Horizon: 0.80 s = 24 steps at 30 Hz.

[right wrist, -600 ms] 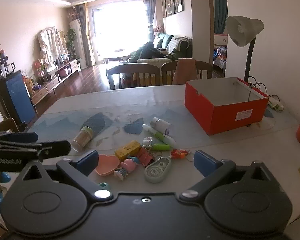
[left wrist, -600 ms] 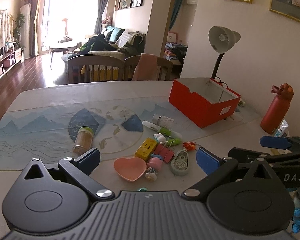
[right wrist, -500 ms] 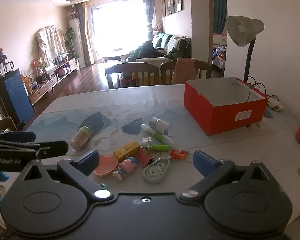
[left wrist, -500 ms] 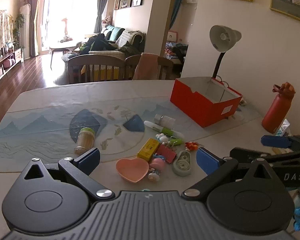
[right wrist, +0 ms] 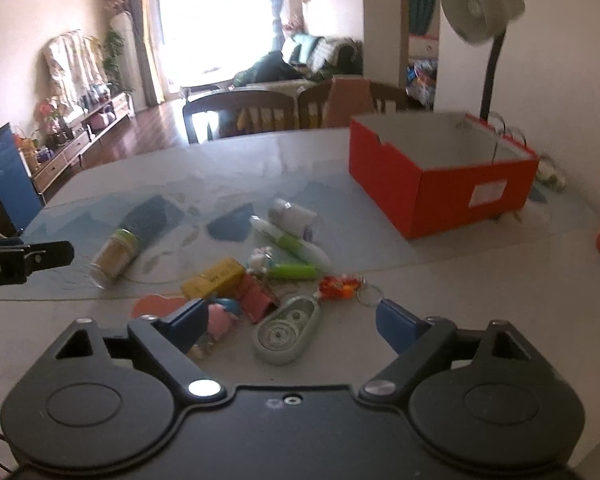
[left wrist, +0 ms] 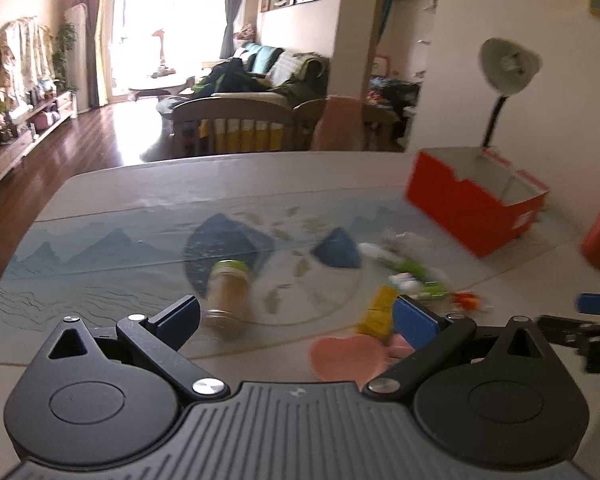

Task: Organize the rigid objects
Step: 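Reach the left gripper to the toothpick jar and close on it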

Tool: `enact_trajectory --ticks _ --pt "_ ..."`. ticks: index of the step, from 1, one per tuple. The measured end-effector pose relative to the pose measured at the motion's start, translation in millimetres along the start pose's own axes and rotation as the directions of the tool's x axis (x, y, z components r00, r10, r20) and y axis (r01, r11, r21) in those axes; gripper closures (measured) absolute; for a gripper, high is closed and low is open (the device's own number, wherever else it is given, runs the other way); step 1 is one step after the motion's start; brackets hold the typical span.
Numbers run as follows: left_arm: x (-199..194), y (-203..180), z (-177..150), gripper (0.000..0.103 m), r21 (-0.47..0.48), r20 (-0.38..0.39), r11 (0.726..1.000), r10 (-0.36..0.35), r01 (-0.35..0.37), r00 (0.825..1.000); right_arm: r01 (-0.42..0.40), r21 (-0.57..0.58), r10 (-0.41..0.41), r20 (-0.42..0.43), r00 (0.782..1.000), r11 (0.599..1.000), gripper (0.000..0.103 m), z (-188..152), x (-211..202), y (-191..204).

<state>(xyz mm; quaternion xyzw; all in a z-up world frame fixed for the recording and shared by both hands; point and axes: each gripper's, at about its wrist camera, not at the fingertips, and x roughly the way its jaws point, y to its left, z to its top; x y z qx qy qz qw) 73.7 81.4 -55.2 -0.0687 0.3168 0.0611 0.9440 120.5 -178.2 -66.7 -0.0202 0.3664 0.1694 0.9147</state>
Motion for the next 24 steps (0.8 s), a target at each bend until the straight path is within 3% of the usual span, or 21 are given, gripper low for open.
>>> enact_trajectory --ticks 5,12,19,24 --pt "50.0 15.5 1.2 0.000 0.010 -0.055 0.998 0.055 -0.055 0.997 0.018 0.001 -0.018 -0.069 0.997 1.000 0.016 -2.2 35.6 -8.6" --pt "110.1 30.1 4.4 0.001 -0.036 -0.144 0.993 0.110 -0.117 0.983 -0.040 -0.046 0.031 -0.174 0.984 0.998 0.020 -6.8 85.6 1.3" --pt "145.6 37.3 4.4 0.001 -0.050 -0.206 0.982 0.166 -0.180 0.964 -0.060 -0.110 0.034 -0.227 0.973 0.992 0.022 -5.5 114.1 13.4" --pt "162.8 42.0 5.3 0.004 -0.081 -0.235 0.977 0.171 -0.195 0.957 -0.038 -0.113 0.007 -0.267 0.964 0.993 0.029 -6.4 126.1 12.4"
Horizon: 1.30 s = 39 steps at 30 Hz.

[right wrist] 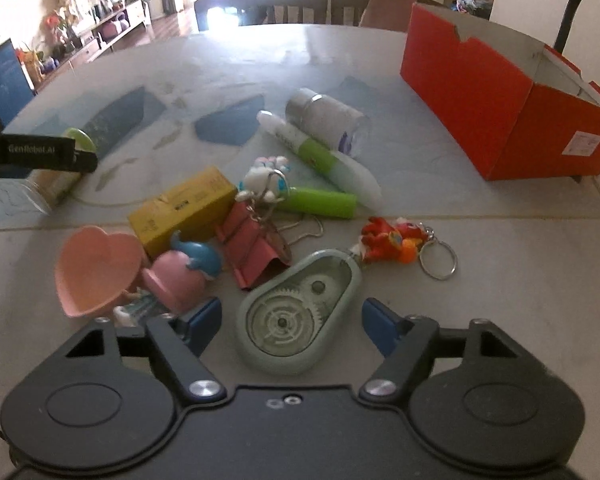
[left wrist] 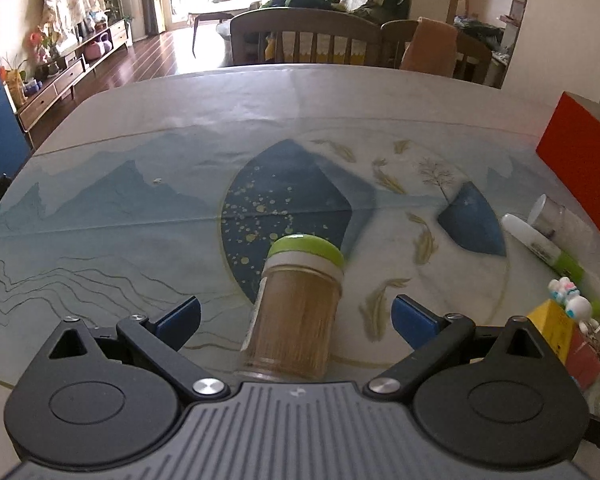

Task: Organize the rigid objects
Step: 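Reach the left gripper to the toothpick jar and close on it, then carry the jar toward the red box while the right gripper grasps the tape roller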

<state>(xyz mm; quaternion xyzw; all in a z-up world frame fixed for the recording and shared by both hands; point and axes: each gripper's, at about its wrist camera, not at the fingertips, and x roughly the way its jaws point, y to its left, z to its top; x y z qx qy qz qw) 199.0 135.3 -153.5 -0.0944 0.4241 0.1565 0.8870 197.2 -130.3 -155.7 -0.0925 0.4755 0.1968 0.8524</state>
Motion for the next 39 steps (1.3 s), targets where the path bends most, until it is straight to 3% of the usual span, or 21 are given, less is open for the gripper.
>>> enact_trajectory --ticks 4,9,15,17,34,39 --pt "8.5 -4.2 1.9 0.012 0.001 -0.016 1.000 0.000 0.000 1.000 0.013 0.008 -0.013 0.003 1.000 1.000 0.031 1.2 0.9 -0.3" --pt "14.0 -5.4 1.3 0.040 0.009 -0.034 1.000 0.004 -0.004 0.999 0.012 0.001 -0.012 0.010 1.000 1.000 0.038 -1.1 -0.8 1.8" --pt "11.1 -2.9 0.2 0.058 0.011 -0.027 1.000 0.000 0.000 1.000 0.024 -0.003 -0.024 0.019 1.000 1.000 0.042 -6.6 -6.7 1.4" --pt "9.5 -0.9 -0.4 0.059 0.003 -0.027 1.000 -0.016 0.016 1.000 0.039 -0.015 -0.039 0.022 0.999 0.999 0.048 -7.6 -10.8 2.7" --pt "-39.7 6.5 -20.6 0.060 -0.031 -0.022 0.993 -0.114 0.113 0.993 0.030 0.031 -0.034 0.139 0.990 0.999 0.049 -10.5 -82.2 -1.0" --pt "-64.9 -0.8 -22.1 0.060 0.001 -0.025 0.988 -0.155 0.155 0.988 0.020 0.016 -0.022 0.176 0.984 1.000 0.049 -2.5 -105.7 -3.9"
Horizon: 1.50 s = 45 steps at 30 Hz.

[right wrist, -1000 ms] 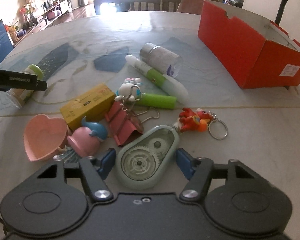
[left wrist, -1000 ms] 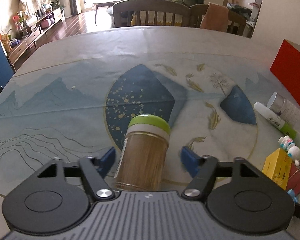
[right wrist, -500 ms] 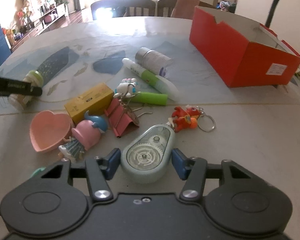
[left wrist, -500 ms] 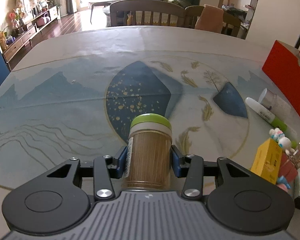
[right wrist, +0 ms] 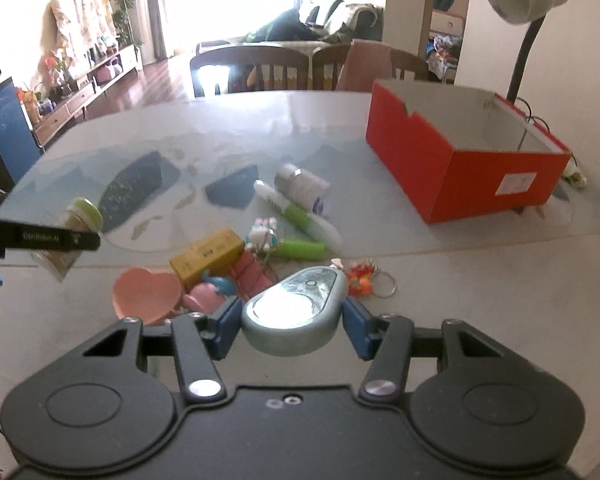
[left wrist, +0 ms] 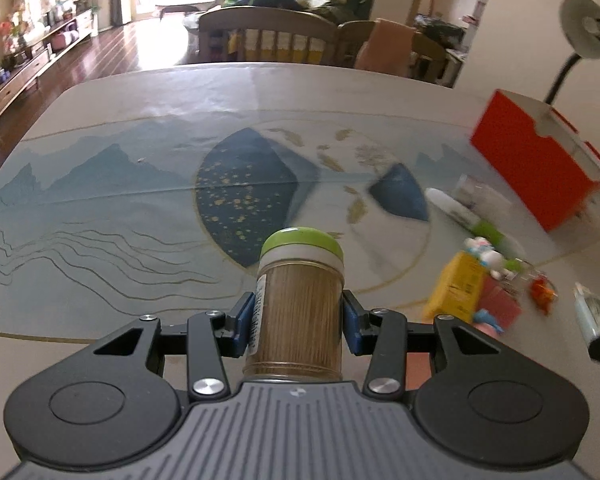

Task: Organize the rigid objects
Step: 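Carry the jar toward the red box while the right gripper grasps the tape roller, then lower the jar into the red box and open the left gripper while the right releases the roller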

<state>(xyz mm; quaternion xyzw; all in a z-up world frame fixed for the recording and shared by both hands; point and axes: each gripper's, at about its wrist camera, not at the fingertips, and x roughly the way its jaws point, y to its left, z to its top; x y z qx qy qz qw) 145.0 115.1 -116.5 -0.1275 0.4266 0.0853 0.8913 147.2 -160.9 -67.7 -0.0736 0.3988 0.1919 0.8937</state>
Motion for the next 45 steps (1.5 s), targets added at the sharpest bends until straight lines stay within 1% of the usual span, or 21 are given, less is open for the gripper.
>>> enact_trajectory --ticks 2,5,11,16,20,23,28,33,37,40,45 --pt "-9.1 -6.4 1.6 0.060 0.010 -0.002 1.000 -0.020 0.020 1.000 -0.003 -0.004 0.003 0.017 1.000 1.000 0.049 5.9 -7.9 -2.4" --pt "-24.0 -17.5 8.2 0.060 -0.002 -0.003 0.997 -0.071 0.071 0.997 -0.009 -0.014 0.010 0.043 0.999 1.000 0.049 16.2 -15.9 -9.3" --pt "-46.0 -58.9 31.6 0.060 0.030 0.028 0.991 -0.135 0.134 0.990 -0.018 -0.035 0.021 0.095 0.995 0.999 0.049 45.0 -21.1 -39.7" --pt "-44.3 -109.0 57.8 0.060 0.066 0.033 0.982 -0.181 0.178 0.983 -0.015 -0.048 0.021 0.123 0.992 0.999 0.049 68.0 -14.4 -76.7" --pt "-34.9 -151.1 85.2 0.060 0.064 0.028 0.974 -0.219 0.217 0.975 -0.016 -0.051 0.022 0.137 0.990 0.999 0.049 86.4 -4.7 -110.3" --pt "-27.6 -180.5 104.7 0.060 0.079 0.040 0.971 -0.230 0.226 0.972 -0.015 -0.051 0.023 0.145 0.989 0.999 0.049 101.6 4.6 -136.4" --pt "-6.3 -233.8 135.1 0.060 0.116 0.044 0.967 -0.232 0.226 0.972 0.000 -0.043 0.007 0.156 0.988 0.999 0.049 121.5 21.3 -175.6" --pt "21.5 -278.1 159.8 0.060 0.156 0.037 0.964 -0.221 0.213 0.975 0.016 -0.037 -0.010 0.153 0.988 0.999 0.049 133.8 44.0 -206.9" --pt "49.6 -312.2 181.2 0.060 0.182 0.019 0.962 -0.210 0.204 0.977 0.021 -0.030 -0.016 0.148 0.989 0.999 0.049 141.1 65.0 -227.4" --pt "71.0 -331.0 191.4 0.060 0.194 0.000 0.962 -0.197 0.193 0.980 0.014 -0.029 -0.010 0.138 0.990 0.999 0.049 146.6 82.4 -241.9" --pt "113.0 -361.9 206.3 0.059 0.206 -0.044 0.962 -0.171 0.177 0.984 0.003 -0.066 0.005 0.114 0.993 0.998 0.049 150.4 104.6 -254.7"
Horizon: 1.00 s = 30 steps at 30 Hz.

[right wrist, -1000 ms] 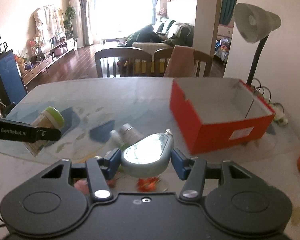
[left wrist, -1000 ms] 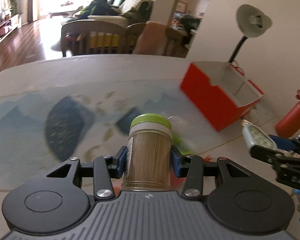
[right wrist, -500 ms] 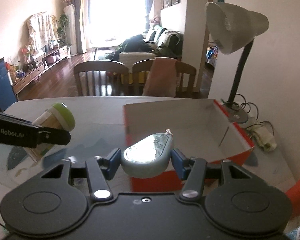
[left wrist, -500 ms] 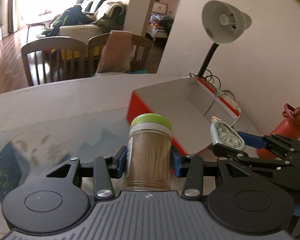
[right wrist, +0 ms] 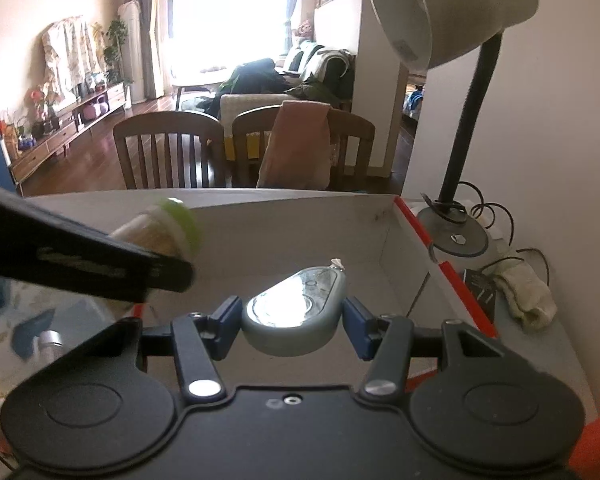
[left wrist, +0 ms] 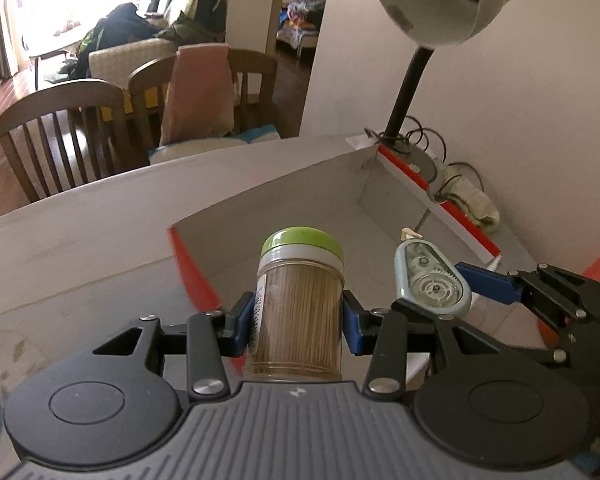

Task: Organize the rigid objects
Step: 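Lower the jar into the red box and open the left gripper while the right releases the roller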

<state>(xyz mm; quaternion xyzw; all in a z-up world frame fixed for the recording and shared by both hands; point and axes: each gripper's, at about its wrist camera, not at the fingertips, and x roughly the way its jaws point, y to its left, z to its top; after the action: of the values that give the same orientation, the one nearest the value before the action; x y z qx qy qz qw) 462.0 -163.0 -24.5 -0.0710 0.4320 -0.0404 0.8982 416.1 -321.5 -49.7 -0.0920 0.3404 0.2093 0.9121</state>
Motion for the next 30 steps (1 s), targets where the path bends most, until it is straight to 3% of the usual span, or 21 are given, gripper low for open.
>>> enact_trajectory --ticks 8,16,24,30 --pt "77.5 -18.9 23.1 0.059 0.025 -0.124 0.999 0.041 -0.038 0.991 -0.067 -0.026 0.062 -0.152 0.986 0.997 0.049 0.9 41.2 -17.1" --pt "137.9 -20.7 24.8 0.059 0.024 -0.268 0.998 0.065 -0.061 0.961 -0.091 -0.043 0.076 -0.285 0.956 0.995 0.049 -6.7 70.1 -29.5" --pt "164.9 -18.8 19.0 0.059 0.010 -0.378 0.996 0.091 -0.094 0.921 -0.103 -0.047 0.081 -0.337 0.938 0.994 0.049 -14.0 71.5 -33.4" --pt "170.4 -18.3 13.5 0.059 0.007 -0.411 0.995 0.094 -0.099 0.907 -0.092 -0.088 0.056 -0.351 0.935 0.992 0.048 -22.1 66.6 -25.9"
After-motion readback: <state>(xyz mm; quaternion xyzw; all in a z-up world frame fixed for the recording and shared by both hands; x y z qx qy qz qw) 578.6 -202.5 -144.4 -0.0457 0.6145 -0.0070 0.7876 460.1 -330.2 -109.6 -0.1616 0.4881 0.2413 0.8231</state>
